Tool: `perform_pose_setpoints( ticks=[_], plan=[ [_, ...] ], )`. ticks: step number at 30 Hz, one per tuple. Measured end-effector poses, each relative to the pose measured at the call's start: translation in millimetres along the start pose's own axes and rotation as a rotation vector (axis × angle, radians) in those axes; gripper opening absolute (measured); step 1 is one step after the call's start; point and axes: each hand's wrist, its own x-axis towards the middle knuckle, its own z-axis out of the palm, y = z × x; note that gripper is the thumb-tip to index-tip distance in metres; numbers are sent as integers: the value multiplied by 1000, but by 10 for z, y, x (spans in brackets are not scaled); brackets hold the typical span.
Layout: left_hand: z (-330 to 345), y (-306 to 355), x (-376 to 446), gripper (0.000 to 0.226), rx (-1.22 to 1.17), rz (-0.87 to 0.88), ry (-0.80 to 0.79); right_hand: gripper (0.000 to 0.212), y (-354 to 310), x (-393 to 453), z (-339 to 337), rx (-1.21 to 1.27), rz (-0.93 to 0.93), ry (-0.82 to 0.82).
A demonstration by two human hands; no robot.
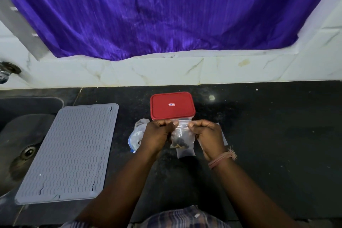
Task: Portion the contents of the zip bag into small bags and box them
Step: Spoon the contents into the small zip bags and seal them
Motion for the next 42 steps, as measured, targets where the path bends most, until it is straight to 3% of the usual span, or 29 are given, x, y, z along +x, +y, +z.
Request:
perform_pose_setpoints(
  ticks=[7,10,13,17,20,24,27,29,32,37,40,42],
  plan=[
    [283,-130,37,19,191,-67,139,13,219,15,-143,13,128,-32],
    [380,-286,33,15,97,-170,69,14,361,117,-202,-147,149,50],
    [503,-486,65,28,214,-240,31,17,516,129,-179,-337,175,92],
    [558,-716,127,31,381,-223,109,24,771,62,-208,-470,136,178],
    [533,-813,182,31,402,-223,166,15,838,98,-249,-494,144,199],
    [528,-819,219,26,491,-221,196,3,757,203,-212,-543,31,167],
    [553,-819,200,36,612,-155,228,23,751,253,-213,-594,-41,82],
    [607,-794,135,49,694,-94,235,34,751,245,-244,-721,-159,72],
    [635,-779,53,62,853,-38,252,26,847,204,-274,-999,-319,-41],
    [570,-845,61,44,1063,31,260,24,1145,179,-322,-1290,-365,-194],
    [574,-890,80,21,1221,49,47,26,1177,219,-352,-1277,-348,-197],
    [562,-923,93,19,1246,75,9,26,1179,235,-353,-1262,-354,-178]
  ],
)
